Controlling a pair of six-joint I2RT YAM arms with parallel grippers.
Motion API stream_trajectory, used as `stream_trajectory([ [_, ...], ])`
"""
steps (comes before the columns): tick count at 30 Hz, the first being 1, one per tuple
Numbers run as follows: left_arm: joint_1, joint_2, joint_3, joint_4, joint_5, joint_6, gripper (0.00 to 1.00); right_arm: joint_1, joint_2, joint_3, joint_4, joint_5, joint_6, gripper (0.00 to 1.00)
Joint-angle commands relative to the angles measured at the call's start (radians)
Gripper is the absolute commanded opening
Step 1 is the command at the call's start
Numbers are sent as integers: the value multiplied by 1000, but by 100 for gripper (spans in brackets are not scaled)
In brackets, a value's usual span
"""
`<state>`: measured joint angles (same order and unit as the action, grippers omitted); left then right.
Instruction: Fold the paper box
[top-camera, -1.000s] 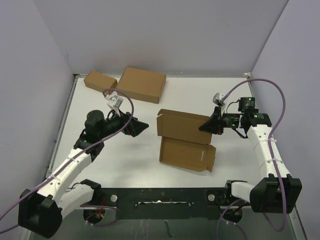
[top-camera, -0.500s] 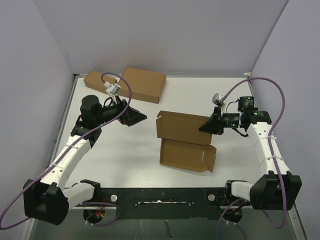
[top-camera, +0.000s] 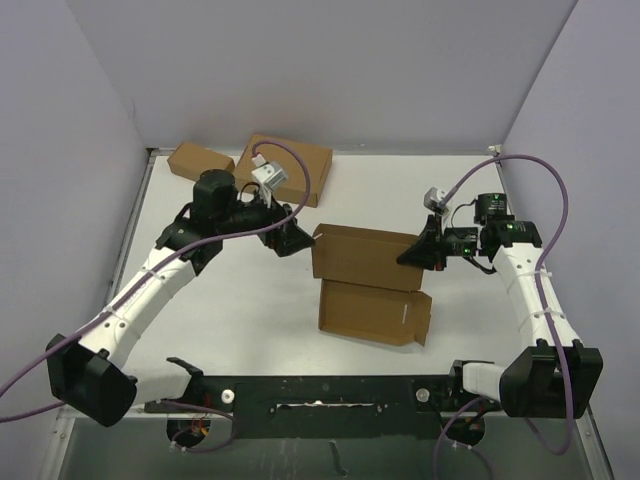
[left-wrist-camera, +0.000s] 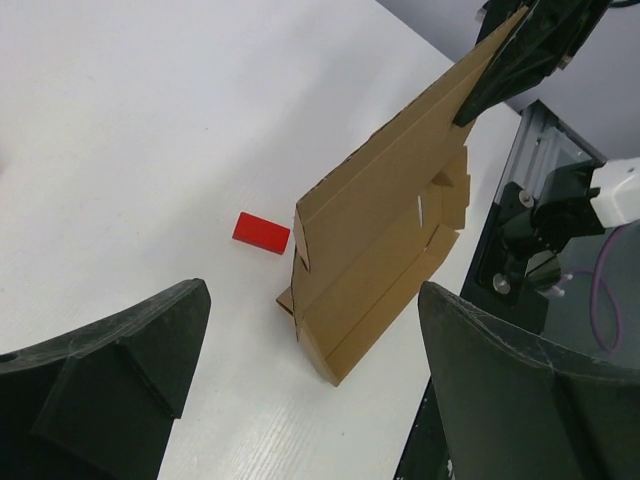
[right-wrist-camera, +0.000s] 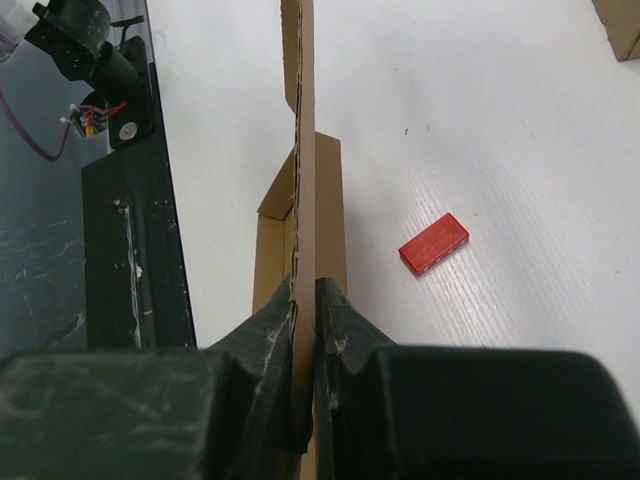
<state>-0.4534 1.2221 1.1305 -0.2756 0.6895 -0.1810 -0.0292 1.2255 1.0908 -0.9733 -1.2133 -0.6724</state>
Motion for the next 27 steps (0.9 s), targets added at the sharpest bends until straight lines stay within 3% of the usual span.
stream_trajectory([
  [1,-59,76,79,-62,-20,135,85,12,-1,39,-8,-50,-19,0],
  [9,-103,220,141,-18,84,166,66,20,-1,37,-16,-54,-33,0],
  [16,-108,264,153,29,144,156,43,27,1,34,-16,-54,-39,0],
  [24,-106,271,125,78,194,145,0,30,2,37,-22,-53,-44,0],
  [27,-100,253,102,106,192,135,0,29,-5,34,-22,-52,-42,0],
])
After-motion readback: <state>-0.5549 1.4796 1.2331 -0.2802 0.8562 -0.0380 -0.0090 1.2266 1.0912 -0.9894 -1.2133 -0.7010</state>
